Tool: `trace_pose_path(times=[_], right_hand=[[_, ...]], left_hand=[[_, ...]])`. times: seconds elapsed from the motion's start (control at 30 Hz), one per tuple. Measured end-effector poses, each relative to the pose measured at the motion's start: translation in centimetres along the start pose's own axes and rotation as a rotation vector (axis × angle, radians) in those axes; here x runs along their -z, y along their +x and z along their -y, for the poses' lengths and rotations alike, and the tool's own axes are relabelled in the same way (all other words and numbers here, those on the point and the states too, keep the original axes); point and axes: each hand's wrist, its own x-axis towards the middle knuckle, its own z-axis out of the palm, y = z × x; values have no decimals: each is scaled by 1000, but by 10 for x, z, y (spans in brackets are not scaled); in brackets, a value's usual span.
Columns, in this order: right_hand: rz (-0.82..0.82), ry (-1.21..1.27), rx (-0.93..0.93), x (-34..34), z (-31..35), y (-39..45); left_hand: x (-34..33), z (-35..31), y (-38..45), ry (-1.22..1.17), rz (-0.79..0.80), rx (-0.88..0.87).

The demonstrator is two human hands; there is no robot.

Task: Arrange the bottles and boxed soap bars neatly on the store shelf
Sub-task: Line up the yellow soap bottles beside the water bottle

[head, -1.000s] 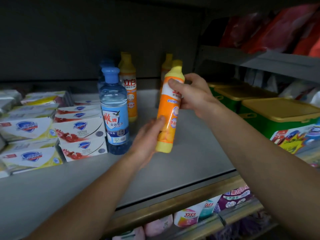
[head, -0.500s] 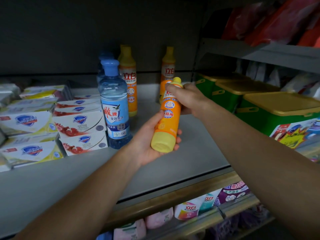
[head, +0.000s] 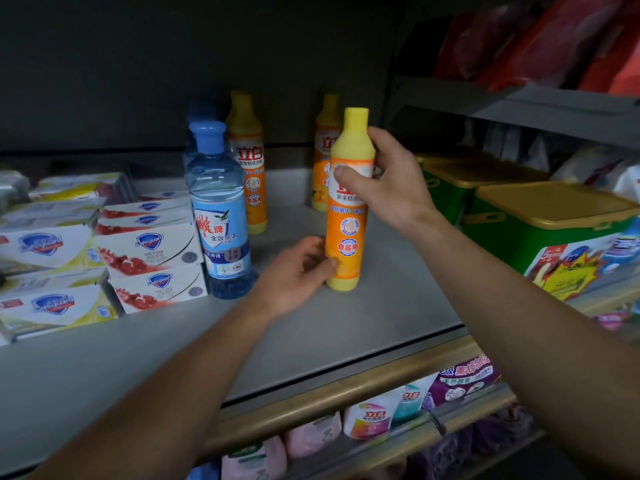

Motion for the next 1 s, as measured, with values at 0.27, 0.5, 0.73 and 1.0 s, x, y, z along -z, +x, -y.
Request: trace_pose_path(times=[0.27,0.5,0.73,1.0], right_hand=[[61,34,-8,12,-21,2],[61,69,-140,17,-38,7],[111,-11,-248,8,-58,-21],[78,-313,-252,-18,-98,-32]], left_hand=[[-3,13,10,614,16,22],[-11,26,12,887,139,53],[-14,19,4,884,74,38],[-16,18,4,850,39,65]])
